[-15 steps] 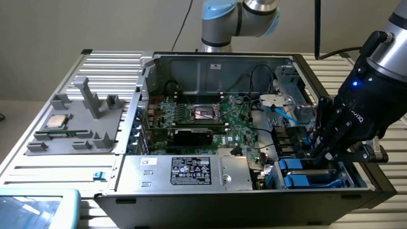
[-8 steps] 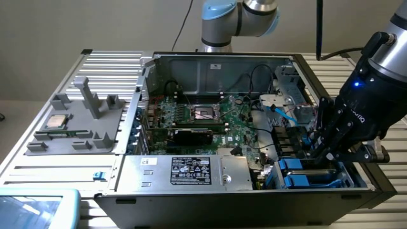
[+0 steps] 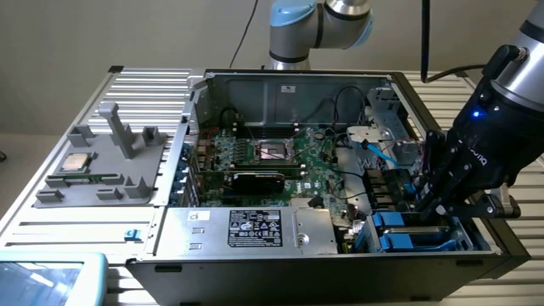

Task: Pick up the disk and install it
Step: 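Insert the first disk wire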

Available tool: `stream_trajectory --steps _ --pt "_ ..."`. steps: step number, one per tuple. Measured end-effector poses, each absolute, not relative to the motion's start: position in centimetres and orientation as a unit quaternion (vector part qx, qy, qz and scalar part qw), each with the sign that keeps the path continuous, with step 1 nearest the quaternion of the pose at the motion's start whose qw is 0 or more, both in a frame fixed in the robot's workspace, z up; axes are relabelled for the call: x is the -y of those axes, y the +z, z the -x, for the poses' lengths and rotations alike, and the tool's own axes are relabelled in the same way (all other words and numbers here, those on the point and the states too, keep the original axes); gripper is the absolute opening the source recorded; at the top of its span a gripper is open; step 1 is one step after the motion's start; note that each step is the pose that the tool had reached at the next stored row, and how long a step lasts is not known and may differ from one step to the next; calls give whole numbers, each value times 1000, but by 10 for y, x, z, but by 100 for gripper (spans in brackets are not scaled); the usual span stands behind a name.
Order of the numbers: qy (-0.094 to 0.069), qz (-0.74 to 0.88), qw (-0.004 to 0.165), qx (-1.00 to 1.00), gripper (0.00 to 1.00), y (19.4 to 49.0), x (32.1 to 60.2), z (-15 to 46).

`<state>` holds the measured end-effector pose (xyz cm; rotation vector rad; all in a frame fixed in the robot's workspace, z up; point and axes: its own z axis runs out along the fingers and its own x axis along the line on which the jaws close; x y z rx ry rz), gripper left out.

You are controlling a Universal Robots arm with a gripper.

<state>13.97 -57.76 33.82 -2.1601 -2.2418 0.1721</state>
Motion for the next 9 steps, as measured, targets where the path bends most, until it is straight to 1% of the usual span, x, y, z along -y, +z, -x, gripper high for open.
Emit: stream_trajectory --steps 9 --pt "55 689 11 723 17 337 576 -140"
